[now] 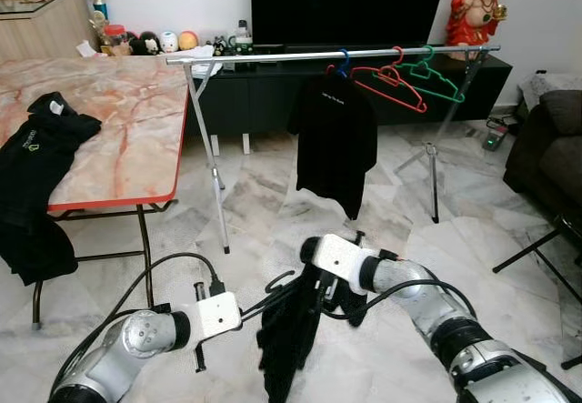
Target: Hang hanger
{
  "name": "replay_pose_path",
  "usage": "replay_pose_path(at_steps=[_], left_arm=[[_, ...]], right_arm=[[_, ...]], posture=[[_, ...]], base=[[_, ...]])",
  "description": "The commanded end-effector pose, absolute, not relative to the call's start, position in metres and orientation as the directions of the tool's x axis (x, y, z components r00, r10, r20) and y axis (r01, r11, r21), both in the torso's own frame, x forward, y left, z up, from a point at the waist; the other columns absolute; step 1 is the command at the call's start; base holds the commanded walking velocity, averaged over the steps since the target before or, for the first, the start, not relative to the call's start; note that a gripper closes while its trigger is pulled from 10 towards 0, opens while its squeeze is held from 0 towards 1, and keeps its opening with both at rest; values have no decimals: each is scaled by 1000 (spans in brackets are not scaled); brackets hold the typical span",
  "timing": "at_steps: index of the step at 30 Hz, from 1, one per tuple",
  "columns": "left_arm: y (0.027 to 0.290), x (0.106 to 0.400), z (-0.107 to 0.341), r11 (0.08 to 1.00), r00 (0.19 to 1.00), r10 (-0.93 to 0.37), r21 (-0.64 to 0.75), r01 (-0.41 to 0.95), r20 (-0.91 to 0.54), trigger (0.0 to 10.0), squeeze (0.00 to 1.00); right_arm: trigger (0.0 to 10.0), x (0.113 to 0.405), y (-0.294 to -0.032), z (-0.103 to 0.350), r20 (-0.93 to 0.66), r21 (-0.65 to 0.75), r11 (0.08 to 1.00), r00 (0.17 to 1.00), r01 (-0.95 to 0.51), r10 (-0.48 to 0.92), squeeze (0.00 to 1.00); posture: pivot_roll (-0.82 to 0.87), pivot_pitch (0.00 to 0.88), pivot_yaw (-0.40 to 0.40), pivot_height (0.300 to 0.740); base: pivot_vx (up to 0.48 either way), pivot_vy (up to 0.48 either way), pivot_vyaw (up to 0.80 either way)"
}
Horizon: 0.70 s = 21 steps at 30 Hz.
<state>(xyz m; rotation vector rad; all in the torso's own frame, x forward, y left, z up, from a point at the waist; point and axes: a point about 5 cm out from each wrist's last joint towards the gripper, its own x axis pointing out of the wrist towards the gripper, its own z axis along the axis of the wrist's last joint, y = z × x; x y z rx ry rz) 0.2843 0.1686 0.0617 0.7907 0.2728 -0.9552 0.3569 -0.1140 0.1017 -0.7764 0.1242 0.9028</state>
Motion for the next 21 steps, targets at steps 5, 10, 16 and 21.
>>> replay_pose_path(at_steps=[5, 10, 16, 21], left_arm=[[170, 291, 75, 298, 591, -633, 546, 783, -501, 10000, 0], [174, 292, 76, 244, 573, -621, 563, 790, -535, 10000, 0], [182, 291, 71, 170, 560, -566, 579, 798, -605, 10000, 0], [187, 291, 61, 128, 560, -502, 584, 801, -659, 10000, 0]], right_arm=[[10000, 358, -127, 97, -507, -621, 264, 635, -738, 583, 0], [10000, 361, -138, 97, -523, -667, 246, 678, -703, 517, 0], [10000, 361, -141, 96, -534, -674, 227, 676, -703, 508, 0], [10000, 363, -136, 99, -509, -679, 247, 685, -692, 521, 0]], posture=[[151, 0, -27, 740], [151, 0, -23, 740], [151, 0, -21, 740], [148, 0, -19, 740]], base=[[0, 0, 0], [0, 0, 0], [0, 0, 0], [0, 0, 0]])
